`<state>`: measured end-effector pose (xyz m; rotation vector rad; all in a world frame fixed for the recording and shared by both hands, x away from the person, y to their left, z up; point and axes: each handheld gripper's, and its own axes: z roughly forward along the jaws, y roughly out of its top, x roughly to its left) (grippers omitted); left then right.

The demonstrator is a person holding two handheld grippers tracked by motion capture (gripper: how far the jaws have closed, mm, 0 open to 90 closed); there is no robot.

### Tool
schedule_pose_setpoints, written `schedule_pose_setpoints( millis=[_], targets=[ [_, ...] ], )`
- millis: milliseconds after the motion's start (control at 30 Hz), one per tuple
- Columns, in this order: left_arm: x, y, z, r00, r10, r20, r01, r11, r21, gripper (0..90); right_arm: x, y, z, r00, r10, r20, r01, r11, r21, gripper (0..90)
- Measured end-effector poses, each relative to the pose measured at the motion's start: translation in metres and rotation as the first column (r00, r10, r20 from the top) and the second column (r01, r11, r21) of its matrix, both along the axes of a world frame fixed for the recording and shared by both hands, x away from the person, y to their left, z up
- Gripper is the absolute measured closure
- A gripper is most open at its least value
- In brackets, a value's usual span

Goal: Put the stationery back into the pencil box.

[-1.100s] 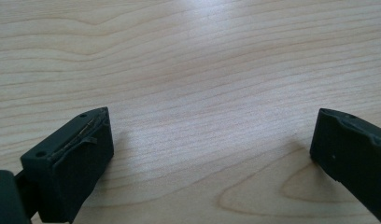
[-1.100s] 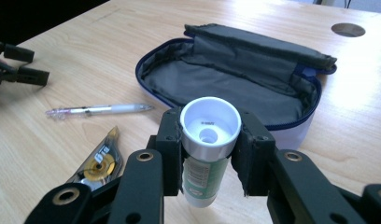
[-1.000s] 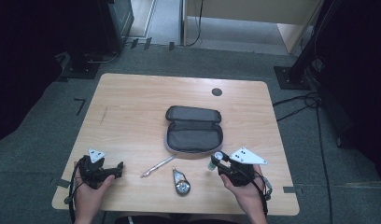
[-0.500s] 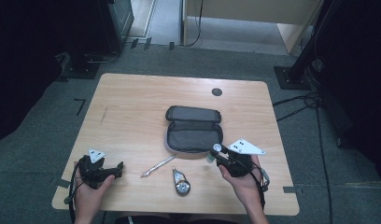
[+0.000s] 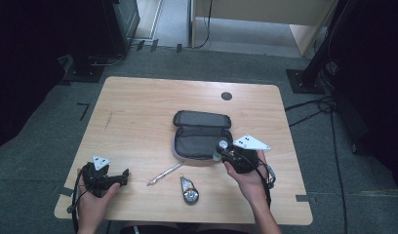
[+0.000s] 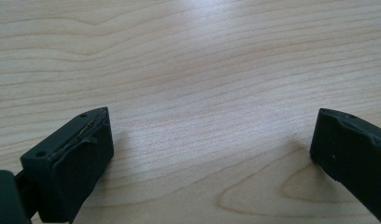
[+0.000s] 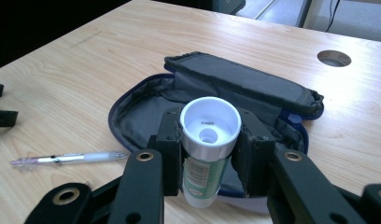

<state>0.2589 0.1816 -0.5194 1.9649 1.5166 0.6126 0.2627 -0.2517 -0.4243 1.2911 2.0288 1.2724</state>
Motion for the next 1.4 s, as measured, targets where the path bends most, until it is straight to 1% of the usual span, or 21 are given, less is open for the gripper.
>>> schedule_pose_setpoints(
  millis=[233,400,567,733,900,1067,1167,1267,1367,1400],
  targets=[
    [0.0,0.0,0.0,1.0,0.001,0.001,-0.001,1.0,-0.001,0.0,0.015,0.011,-0.007,1.0,-0.005,-0.004,0.005,0.9999,-0.011,66.4],
    [0.0,0.0,0.0,1.0,-0.003,0.0,0.003,1.0,0.0,0.0,0.026,0.022,-0.016,0.9999,-0.006,-0.009,0.006,0.9999,-0.014,66.4],
    [0.0,0.0,0.0,1.0,-0.003,0.0,0.003,1.0,0.0,0.0,0.034,0.029,-0.022,0.9999,-0.009,-0.01,0.008,0.9998,-0.017,66.4],
    [0.0,0.0,0.0,1.0,-0.003,0.0,0.003,1.0,0.0,0.0,0.042,0.037,-0.029,0.9999,0.007,-0.008,-0.007,0.9998,-0.019,66.4],
    [0.0,0.0,0.0,1.0,-0.006,0.0,0.006,1.0,-0.001,0.0,0.053,0.048,-0.032,0.999,0.043,-0.006,-0.043,0.9988,-0.022,66.4],
    [0.0,0.0,0.0,1.0,-0.006,0.0,0.006,1.0,-0.001,0.0,0.06,0.058,-0.035,0.9976,0.067,0.019,-0.067,0.9977,-0.01,66.4],
    [0.0,0.0,0.0,1.0,-0.007,0.001,0.007,1.0,-0.001,0.0,0.062,0.061,-0.038,0.9976,0.065,0.025,-0.064,0.9979,-0.007,66.4],
    [0.0,0.0,0.0,1.0,-0.009,0.0,0.009,1.0,-0.001,0.0,0.062,0.061,-0.043,0.9975,0.068,0.017,-0.068,0.9976,-0.016,66.4],
    [0.0,0.0,0.0,1.0,-0.009,0.0,0.009,1.0,-0.001,0.0,0.061,0.058,-0.046,0.9975,0.068,0.019,-0.068,0.9977,-0.001,66.4],
    [0.0,0.0,0.0,1.0,-0.009,0.0,0.009,1.0,-0.001,0.0,0.06,0.055,-0.046,0.9975,0.07,0.014,-0.07,0.9976,0.003,66.4]
  ],
)
